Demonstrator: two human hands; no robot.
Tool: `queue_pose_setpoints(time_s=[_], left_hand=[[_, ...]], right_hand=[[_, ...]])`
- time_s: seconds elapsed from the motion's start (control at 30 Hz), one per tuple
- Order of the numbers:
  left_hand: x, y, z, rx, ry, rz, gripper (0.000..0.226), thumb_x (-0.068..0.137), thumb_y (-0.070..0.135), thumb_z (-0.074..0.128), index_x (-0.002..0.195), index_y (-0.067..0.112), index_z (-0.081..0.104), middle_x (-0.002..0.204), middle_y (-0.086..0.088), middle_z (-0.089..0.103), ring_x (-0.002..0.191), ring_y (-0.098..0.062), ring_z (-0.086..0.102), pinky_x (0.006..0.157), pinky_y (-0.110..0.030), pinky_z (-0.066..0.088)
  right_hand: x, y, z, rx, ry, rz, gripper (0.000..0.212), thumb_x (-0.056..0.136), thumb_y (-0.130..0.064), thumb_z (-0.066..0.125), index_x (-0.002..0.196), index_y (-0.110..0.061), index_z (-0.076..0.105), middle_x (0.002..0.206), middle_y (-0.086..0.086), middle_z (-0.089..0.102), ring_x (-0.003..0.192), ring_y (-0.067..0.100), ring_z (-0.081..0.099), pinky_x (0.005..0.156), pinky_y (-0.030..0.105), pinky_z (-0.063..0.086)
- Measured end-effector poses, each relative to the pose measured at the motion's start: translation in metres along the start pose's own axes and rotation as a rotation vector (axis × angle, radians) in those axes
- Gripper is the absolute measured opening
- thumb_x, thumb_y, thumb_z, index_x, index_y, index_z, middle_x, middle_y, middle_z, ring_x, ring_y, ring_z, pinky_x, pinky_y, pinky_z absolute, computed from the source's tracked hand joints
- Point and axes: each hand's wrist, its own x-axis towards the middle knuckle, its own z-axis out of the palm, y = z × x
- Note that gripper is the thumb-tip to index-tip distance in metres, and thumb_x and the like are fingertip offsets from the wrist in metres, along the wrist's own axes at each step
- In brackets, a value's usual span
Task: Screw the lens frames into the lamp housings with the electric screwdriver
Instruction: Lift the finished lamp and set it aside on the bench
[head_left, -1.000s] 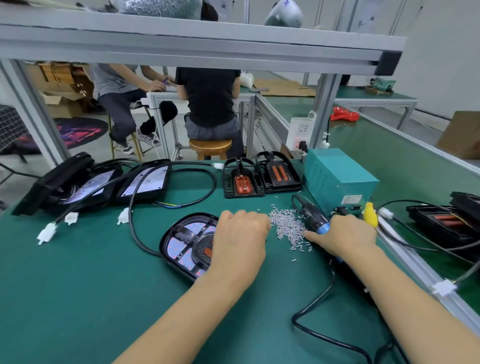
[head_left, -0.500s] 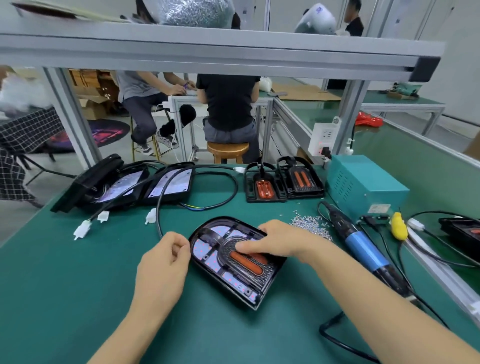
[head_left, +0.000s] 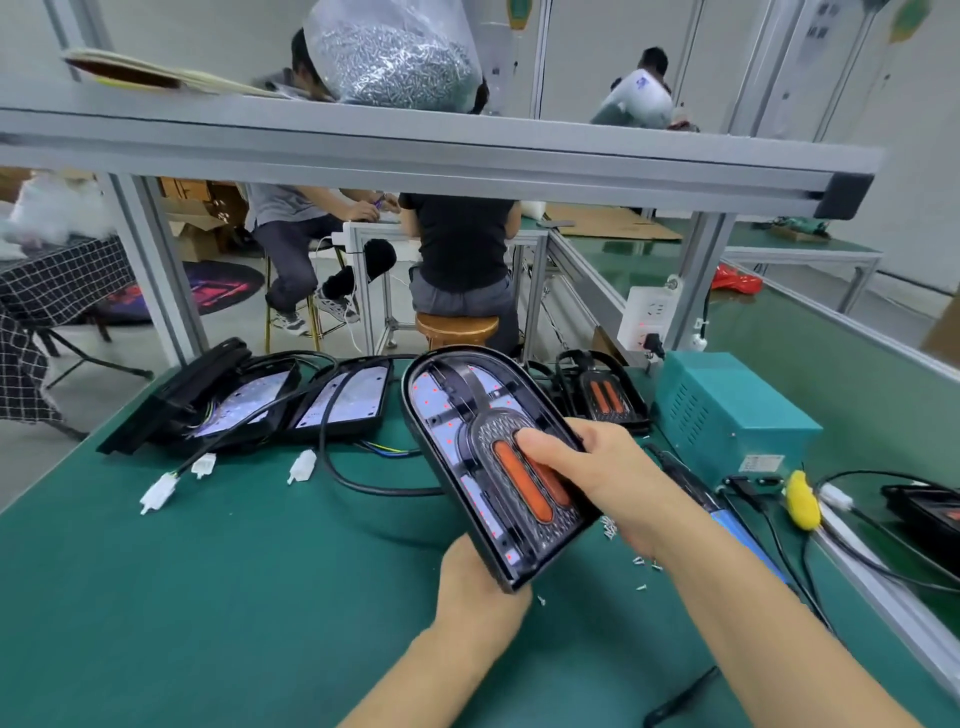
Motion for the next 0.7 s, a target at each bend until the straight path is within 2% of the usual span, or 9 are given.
queue_pose_setpoints(time_s=[0.1,0.17,0.2,0.3,0.37,0.43,0.57,0.63,0.7], left_hand=[[0.004,0.004,-0.013,-0.397,-0.042,-0.182,0.028,0.087,-0.014,0.050,0.111,0.000,0.059,0.092,0.005,0.063,0.094,-0.020,0.063,0.084,-0.010,0.046],[0.010,0.004,-0.029,-0.620,-0.034,-0.297,0.033,0.084,-0.021,0.041,0.102,-0.006,0.063,0.089,-0.011,0.069,0.091,-0.034,0.063,0.089,-0.036,0.051],[0.012,0.002,-0.038,-0.732,-0.027,-0.334,0.041,0.079,-0.025,0.033,0.107,-0.010,0.059,0.087,-0.016,0.067,0.087,-0.037,0.062,0.087,-0.041,0.050],[0.021,-0.009,-0.075,-1.320,0.043,-0.454,0.066,0.065,-0.024,0.017,0.120,-0.005,0.048,0.092,-0.015,0.065,0.084,-0.027,0.060,0.085,-0.035,0.046],[0.029,-0.011,-0.098,-1.541,0.106,-0.490,0.051,0.066,-0.013,0.027,0.110,-0.005,0.050,0.100,-0.016,0.067,0.091,-0.026,0.062,0.087,-0.035,0.046],[0.041,-0.017,-0.112,-1.562,0.176,-0.505,0.030,0.079,-0.008,0.033,0.103,-0.004,0.051,0.099,-0.017,0.066,0.088,-0.025,0.064,0.082,-0.035,0.048],[0.066,-0.015,-0.118,-1.353,0.169,-0.506,0.017,0.096,0.000,0.036,0.102,-0.004,0.051,0.091,-0.011,0.058,0.069,-0.014,0.054,0.059,-0.020,0.048],[0.074,-0.009,-0.116,-1.207,0.162,-0.473,0.013,0.098,0.002,0.036,0.100,0.001,0.049,0.088,-0.008,0.053,0.051,-0.008,0.040,0.040,-0.015,0.036],[0.079,-0.005,-0.114,-1.062,0.166,-0.440,0.015,0.098,0.003,0.036,0.093,0.008,0.049,0.081,-0.005,0.053,0.036,-0.005,0.031,0.032,-0.014,0.025]], right_hand=[[-0.009,-0.003,-0.008,-0.017,-0.009,-0.042,0.019,0.081,-0.046,0.074,0.069,-0.031,0.070,0.060,-0.010,0.063,0.052,0.006,0.053,0.053,0.012,0.042],[-0.014,-0.002,-0.013,-0.026,0.001,-0.062,0.028,0.073,-0.053,0.073,0.066,-0.027,0.065,0.053,-0.005,0.055,0.048,0.009,0.046,0.049,0.014,0.038],[-0.017,-0.001,-0.016,-0.035,0.009,-0.065,0.031,0.071,-0.055,0.072,0.066,-0.026,0.063,0.052,-0.003,0.054,0.047,0.010,0.045,0.049,0.016,0.037],[-0.025,0.000,-0.026,-0.065,0.020,-0.064,0.035,0.067,-0.053,0.075,0.077,-0.020,0.068,0.065,0.008,0.065,0.056,0.016,0.055,0.058,0.026,0.045],[-0.030,0.002,-0.036,-0.086,0.002,-0.042,0.045,0.065,-0.051,0.077,0.092,-0.015,0.071,0.090,0.018,0.073,0.075,0.028,0.067,0.076,0.042,0.054],[-0.038,0.001,-0.046,-0.105,-0.065,-0.032,0.048,0.063,-0.051,0.078,0.099,-0.018,0.071,0.098,0.013,0.074,0.087,0.027,0.071,0.084,0.042,0.056],[-0.050,0.000,-0.058,-0.081,-0.170,-0.029,0.047,0.065,-0.048,0.079,0.106,-0.026,0.072,0.105,0.005,0.075,0.095,0.024,0.072,0.076,0.023,0.055],[-0.052,0.001,-0.059,-0.076,-0.164,-0.018,0.046,0.065,-0.047,0.079,0.106,-0.027,0.073,0.105,0.004,0.075,0.095,0.022,0.072,0.075,0.021,0.054],[-0.050,0.004,-0.057,-0.070,-0.135,-0.006,0.045,0.063,-0.049,0.079,0.102,-0.027,0.073,0.102,0.004,0.075,0.092,0.021,0.073,0.074,0.021,0.055]])
